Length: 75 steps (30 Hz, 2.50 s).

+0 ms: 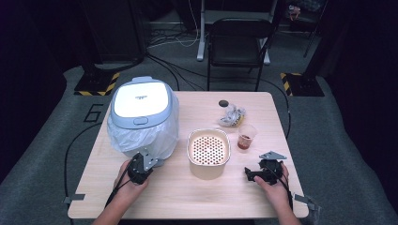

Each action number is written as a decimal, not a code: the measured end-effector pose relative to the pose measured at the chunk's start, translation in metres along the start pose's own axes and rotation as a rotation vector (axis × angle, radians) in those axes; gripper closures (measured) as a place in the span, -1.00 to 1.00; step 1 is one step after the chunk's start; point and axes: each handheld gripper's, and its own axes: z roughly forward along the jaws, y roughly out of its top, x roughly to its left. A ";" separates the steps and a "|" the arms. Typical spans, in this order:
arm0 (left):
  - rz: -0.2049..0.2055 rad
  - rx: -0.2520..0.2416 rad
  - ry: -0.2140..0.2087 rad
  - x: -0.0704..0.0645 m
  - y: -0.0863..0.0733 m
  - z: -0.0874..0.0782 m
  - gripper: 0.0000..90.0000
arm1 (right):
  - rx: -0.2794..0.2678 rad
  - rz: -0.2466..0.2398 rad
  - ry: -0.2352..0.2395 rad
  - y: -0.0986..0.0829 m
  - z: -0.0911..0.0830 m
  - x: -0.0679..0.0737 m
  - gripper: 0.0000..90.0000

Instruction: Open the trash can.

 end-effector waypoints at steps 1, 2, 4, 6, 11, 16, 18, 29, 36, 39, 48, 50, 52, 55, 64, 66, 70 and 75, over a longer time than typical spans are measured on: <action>0.014 0.013 -0.008 0.001 0.001 0.003 1.00 | 0.000 0.000 0.000 0.000 0.000 0.000 -1.00; 0.018 0.009 -0.004 0.001 0.001 0.004 1.00 | 0.000 0.000 0.000 0.000 0.000 0.000 -1.00; 0.000 0.013 -0.021 0.002 0.001 0.007 1.00 | 0.000 0.000 0.000 0.000 0.000 0.000 -1.00; 0.010 0.021 -0.021 0.003 0.001 0.008 1.00 | 0.000 0.000 0.000 0.000 0.000 0.000 -1.00; -0.027 0.050 -0.057 0.004 -0.001 0.012 1.00 | 0.000 0.000 0.000 0.000 0.000 0.000 -1.00; -0.007 0.060 -0.078 0.008 0.001 0.015 1.00 | 0.000 0.000 0.000 0.000 0.000 0.000 -1.00; 0.054 0.066 -0.060 0.009 0.002 0.015 1.00 | 0.000 0.000 0.000 0.000 0.000 0.000 -1.00; 0.011 0.099 -0.079 0.006 0.005 0.018 1.00 | 0.000 0.000 0.000 0.000 0.000 0.000 -1.00; 0.026 0.099 -0.101 0.011 0.004 0.019 1.00 | 0.000 0.000 0.000 0.000 0.000 0.000 -1.00; 0.031 0.098 -0.106 0.012 0.002 0.019 1.00 | 0.000 0.000 0.000 0.000 0.000 0.000 -1.00; 0.012 0.090 -0.118 0.006 -0.006 0.027 1.00 | -0.001 0.004 0.000 0.000 0.000 0.000 -1.00; 0.012 0.089 -0.114 0.007 -0.005 0.028 1.00 | 0.000 -0.001 0.000 0.000 0.000 0.000 -1.00; 0.009 0.099 -0.123 0.008 -0.005 0.027 1.00 | -0.002 0.006 0.001 0.000 0.000 0.000 -1.00; 0.026 0.090 -0.121 0.010 -0.005 0.028 1.00 | 0.000 0.000 0.001 0.000 0.000 0.000 -1.00; -0.025 0.093 -0.151 0.012 -0.006 0.028 1.00 | 0.000 0.000 0.000 0.000 0.000 0.000 -1.00; -0.028 0.089 -0.151 0.013 -0.006 0.029 1.00 | -0.001 0.002 0.005 0.000 0.000 0.000 -1.00; -0.026 0.098 -0.151 0.012 -0.004 0.029 1.00 | 0.004 -0.008 0.021 0.000 -0.001 -0.001 -1.00; -0.034 0.107 -0.137 0.011 -0.003 0.029 1.00 | 0.005 -0.010 0.021 0.000 -0.001 -0.001 -1.00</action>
